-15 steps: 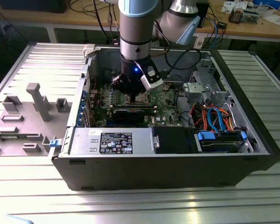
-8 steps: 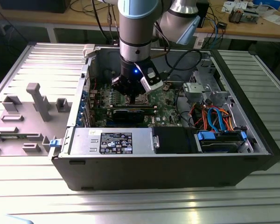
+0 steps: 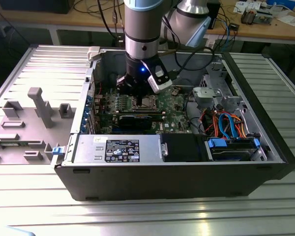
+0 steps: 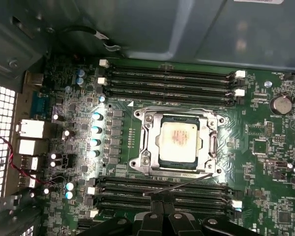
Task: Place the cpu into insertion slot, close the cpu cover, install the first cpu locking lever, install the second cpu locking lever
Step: 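Install the second cpu locking lever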
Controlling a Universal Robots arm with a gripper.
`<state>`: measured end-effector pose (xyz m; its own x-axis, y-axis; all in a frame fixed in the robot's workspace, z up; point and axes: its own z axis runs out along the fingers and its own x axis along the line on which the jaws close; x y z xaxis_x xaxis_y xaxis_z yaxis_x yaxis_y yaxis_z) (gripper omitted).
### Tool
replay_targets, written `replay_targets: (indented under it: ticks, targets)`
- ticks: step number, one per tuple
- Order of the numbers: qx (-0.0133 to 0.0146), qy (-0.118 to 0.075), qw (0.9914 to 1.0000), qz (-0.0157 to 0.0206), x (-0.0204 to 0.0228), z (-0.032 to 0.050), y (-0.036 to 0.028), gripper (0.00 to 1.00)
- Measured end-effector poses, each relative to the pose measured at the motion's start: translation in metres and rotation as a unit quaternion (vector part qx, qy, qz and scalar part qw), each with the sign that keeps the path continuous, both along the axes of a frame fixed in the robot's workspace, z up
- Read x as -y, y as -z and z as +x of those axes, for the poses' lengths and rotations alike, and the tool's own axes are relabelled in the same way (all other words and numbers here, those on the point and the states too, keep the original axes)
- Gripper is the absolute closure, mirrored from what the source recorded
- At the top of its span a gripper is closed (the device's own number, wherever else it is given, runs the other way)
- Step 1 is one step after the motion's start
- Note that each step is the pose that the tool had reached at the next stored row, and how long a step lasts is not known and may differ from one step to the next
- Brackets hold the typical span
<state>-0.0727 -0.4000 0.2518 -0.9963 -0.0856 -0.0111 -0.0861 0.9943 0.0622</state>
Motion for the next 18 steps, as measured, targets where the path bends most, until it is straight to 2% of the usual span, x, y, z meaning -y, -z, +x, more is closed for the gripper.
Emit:
replay_targets:
  ticks: [2,8,9,10,14,15,17,18]
  targets:
    - [0.0,-0.001,1.0,0.0014,-0.0003,-0.001,0.0034,0.89]
    - [0.0,-0.002,0.99999,0.0024,-0.0016,-0.0014,0.0127,0.89]
    - [0.0,-0.003,0.99999,0.0043,-0.0017,-0.0029,0.0137,0.89]
    - [0.0,-0.003,0.99997,0.0076,-0.0018,-0.0069,0.0145,0.89]
    - [0.0,-0.006,0.99989,0.0138,-0.0018,-0.0151,0.019,0.89]
    - [0.0,-0.007,0.99986,0.0153,-0.0018,-0.0169,0.0225,0.89]
    - [0.0001,-0.008,0.99974,0.0217,-0.0011,-0.0194,0.0236,0.89]
    - [0.0001,-0.008,0.99972,0.0222,-0.0004,-0.0198,0.0236,0.89]
